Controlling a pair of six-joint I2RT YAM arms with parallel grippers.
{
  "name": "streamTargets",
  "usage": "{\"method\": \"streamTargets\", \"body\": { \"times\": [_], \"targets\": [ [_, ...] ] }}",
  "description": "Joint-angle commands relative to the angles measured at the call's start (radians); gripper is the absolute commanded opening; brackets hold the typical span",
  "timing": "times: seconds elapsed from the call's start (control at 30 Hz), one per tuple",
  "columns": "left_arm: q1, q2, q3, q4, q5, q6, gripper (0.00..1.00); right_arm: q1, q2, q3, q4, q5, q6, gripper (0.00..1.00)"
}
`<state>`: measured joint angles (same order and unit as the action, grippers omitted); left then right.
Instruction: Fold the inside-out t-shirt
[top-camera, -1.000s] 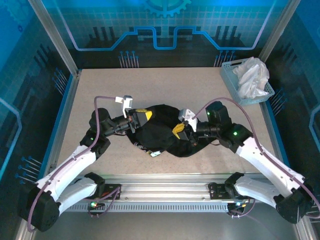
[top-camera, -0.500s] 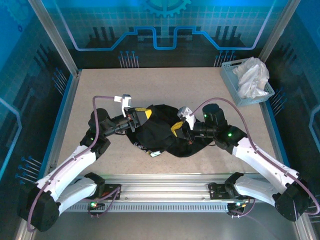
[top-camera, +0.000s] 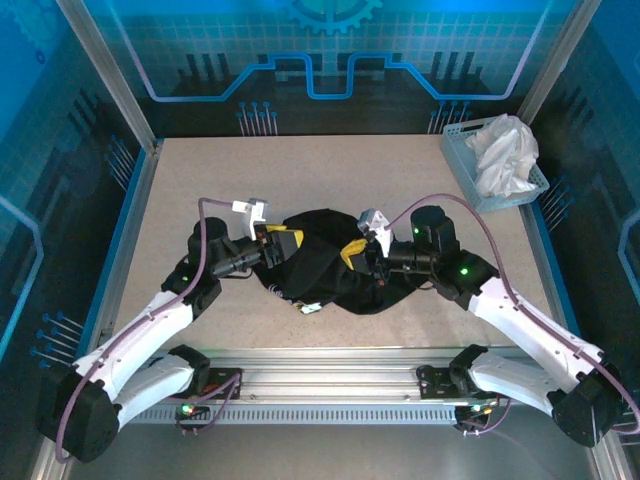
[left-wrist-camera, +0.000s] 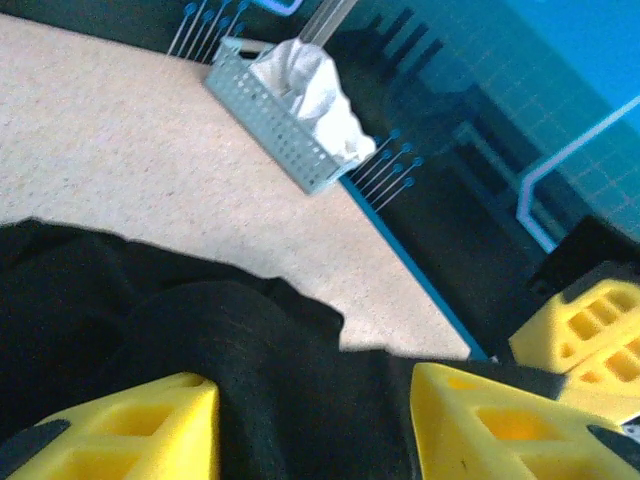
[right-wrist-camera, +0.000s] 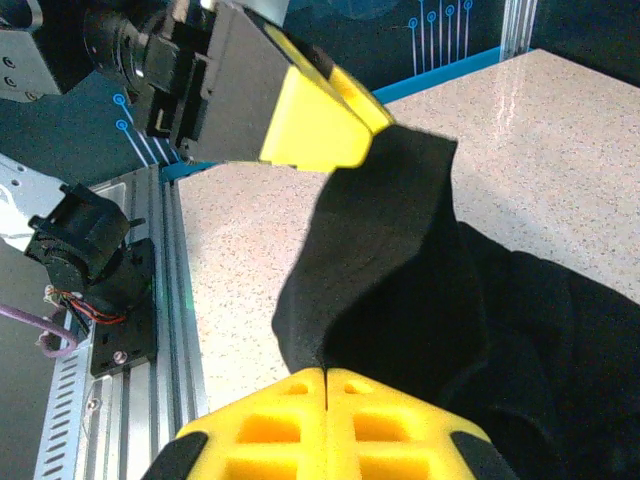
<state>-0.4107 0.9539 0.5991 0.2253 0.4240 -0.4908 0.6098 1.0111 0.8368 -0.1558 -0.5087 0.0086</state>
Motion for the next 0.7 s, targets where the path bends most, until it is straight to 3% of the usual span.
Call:
{"method": "streamTargets", "body": {
  "times": [0.0,0.17,0.3,0.47,0.67],
  "targets": [
    [0.0,-0.035,0.002,-0.102,-0.06,0.037,0.56,0.013,0.019,0.037,0.027,-0.024,0.014,0.0],
    [-0.002,-0.092,-0.005,-0.182,-0.075,0.024,0.71,0.019,0.05,0.08,0.024,-0.022,0.013,0.0],
    [-0.013,-0.122,-0.017,-0.231,-0.096,0.038,0.77,0.025,0.07,0.094,0.025,-0.017,0.01,0.0],
    [-0.021,-0.066,-0.008,-0.225,-0.085,0.059,0.79,0.029,0.094,0.113,0.015,-0.01,0.013,0.0],
    [-0.02,0.009,0.022,-0.305,-0.202,0.019,0.79,0.032,0.159,0.167,-0.049,0.088,0.048,0.0]
  ]
}}
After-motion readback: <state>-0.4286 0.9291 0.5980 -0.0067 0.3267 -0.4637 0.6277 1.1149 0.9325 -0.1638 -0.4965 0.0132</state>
